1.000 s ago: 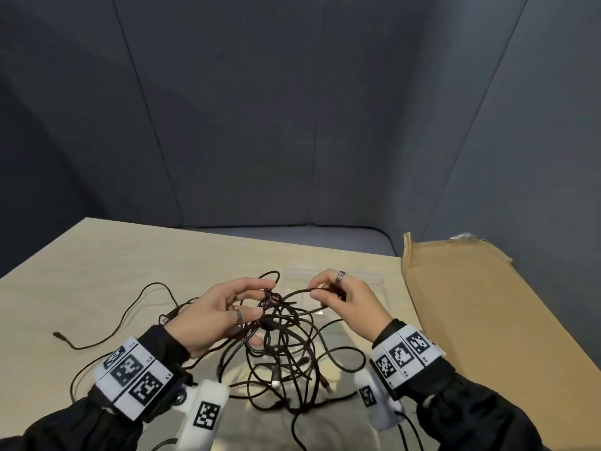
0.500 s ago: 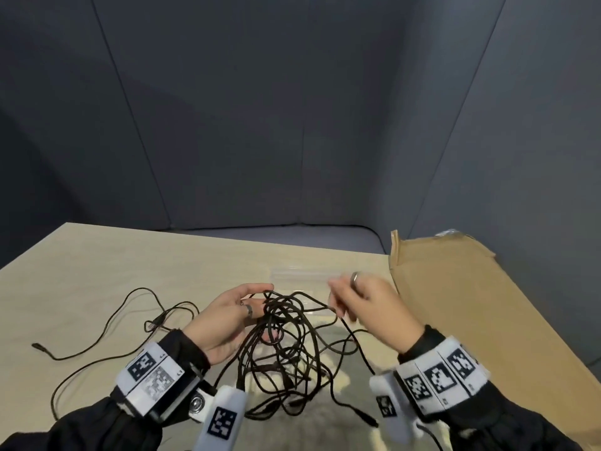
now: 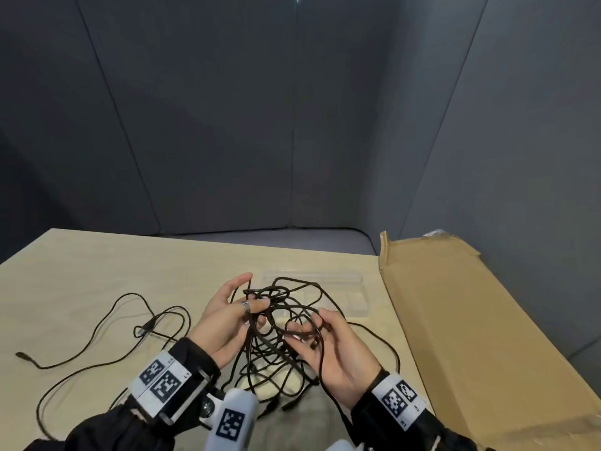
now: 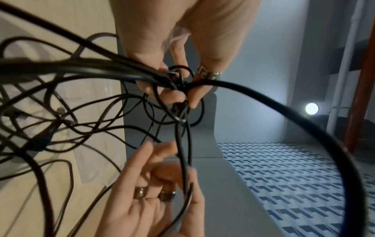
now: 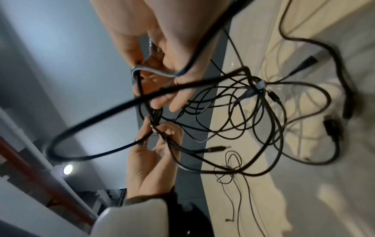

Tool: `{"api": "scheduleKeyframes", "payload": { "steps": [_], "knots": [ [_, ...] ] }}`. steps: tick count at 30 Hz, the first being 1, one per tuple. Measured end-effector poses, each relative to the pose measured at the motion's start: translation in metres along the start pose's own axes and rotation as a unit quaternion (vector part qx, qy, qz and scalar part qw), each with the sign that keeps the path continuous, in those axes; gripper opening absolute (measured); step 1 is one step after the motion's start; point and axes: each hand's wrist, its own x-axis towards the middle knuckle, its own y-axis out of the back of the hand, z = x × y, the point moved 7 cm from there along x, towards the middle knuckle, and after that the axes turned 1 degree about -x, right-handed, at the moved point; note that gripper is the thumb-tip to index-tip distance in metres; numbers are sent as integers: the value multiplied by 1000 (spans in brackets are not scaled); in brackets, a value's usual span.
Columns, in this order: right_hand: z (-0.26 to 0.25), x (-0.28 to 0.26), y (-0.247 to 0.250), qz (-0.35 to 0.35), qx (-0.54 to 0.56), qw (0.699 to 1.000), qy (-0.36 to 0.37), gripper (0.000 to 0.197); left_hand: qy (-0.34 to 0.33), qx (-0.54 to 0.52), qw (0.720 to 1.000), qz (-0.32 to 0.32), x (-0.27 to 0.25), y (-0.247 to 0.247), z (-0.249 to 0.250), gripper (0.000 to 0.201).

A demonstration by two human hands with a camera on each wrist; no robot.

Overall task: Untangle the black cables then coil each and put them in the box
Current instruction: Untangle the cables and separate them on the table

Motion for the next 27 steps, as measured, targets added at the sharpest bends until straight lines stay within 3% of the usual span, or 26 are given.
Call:
{"api": "scheduleKeyframes", "payload": {
  "steps": [3,5,7,9,10,11,14,16,17,19,21,23,24,27],
  "knots": [
    [-1,-3,4,23,-23,999,-11,33,-18,5,1000,25,2,9,3,56],
    [-6,-7,15,21,-158,987,-25,30,-28,17,998,47,2,20,6,54],
    [-17,-8,25,-18,-383,923,-3,36,-38,39,997,60,3,34,8,51],
    [-28,-12,27,-64,-588,806,23,42,-43,72,994,70,4,47,5,50],
    [-34,-14,29,-76,-622,779,13,45,-43,89,993,70,5,49,2,49],
    [-37,-15,32,-98,-604,791,-3,47,-46,106,991,72,6,50,0,46],
    [-46,-18,30,-160,-335,929,-18,41,-68,137,983,97,10,55,1,38],
    [-51,-17,37,-160,-169,972,-25,38,-77,156,978,111,15,61,5,43],
    [-50,-18,41,-159,-147,975,-43,38,-80,166,976,116,17,64,7,44],
    [-48,-22,48,-152,-221,961,-66,40,-87,177,973,123,20,71,13,42],
    [-53,-24,61,-110,-372,920,-50,51,-95,180,970,131,22,78,19,38],
    [-68,-26,68,-56,-442,895,7,56,-98,183,969,136,24,83,20,33],
    [-76,-27,69,-37,-429,901,41,54,-99,186,968,139,25,85,21,30],
    [-97,-32,76,31,-220,971,91,37,-110,198,960,163,27,95,23,30]
  ]
}}
